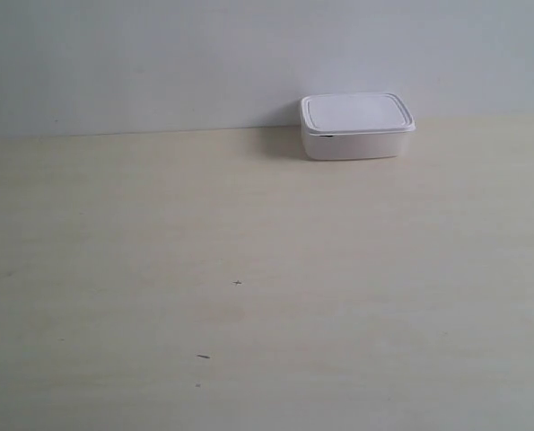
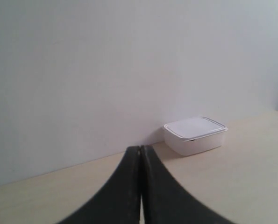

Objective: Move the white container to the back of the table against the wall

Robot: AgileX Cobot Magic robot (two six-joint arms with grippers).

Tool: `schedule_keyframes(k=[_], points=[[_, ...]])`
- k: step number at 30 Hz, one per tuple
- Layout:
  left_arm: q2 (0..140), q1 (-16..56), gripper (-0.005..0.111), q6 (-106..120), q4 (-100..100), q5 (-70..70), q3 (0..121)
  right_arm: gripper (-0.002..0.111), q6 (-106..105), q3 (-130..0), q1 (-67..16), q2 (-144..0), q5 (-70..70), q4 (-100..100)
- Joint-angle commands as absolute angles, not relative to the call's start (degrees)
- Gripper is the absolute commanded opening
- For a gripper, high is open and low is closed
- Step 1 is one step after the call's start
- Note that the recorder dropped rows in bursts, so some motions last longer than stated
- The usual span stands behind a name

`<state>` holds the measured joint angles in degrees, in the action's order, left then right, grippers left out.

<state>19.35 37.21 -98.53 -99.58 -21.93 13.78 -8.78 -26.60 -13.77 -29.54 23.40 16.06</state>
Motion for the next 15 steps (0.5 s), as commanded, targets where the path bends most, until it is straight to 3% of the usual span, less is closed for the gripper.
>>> schedule_keyframes(k=[1, 9, 15], points=[[18.50, 37.30, 0.000, -98.92, -95.99, -21.18, 13.51, 0.000, -8.79, -26.26, -13.73, -28.94, 22.52, 17.44], [6.63, 37.30, 0.000, -98.92, -93.69, -19.09, 7.74, 0.000, -8.79, -20.68, -12.44, -20.43, 21.52, 16.37], [0.00, 37.30, 0.000, -98.92, -93.69, -18.99, 6.19, 0.000, -8.79, -17.54, -5.59, -16.59, 21.29, 14.73]])
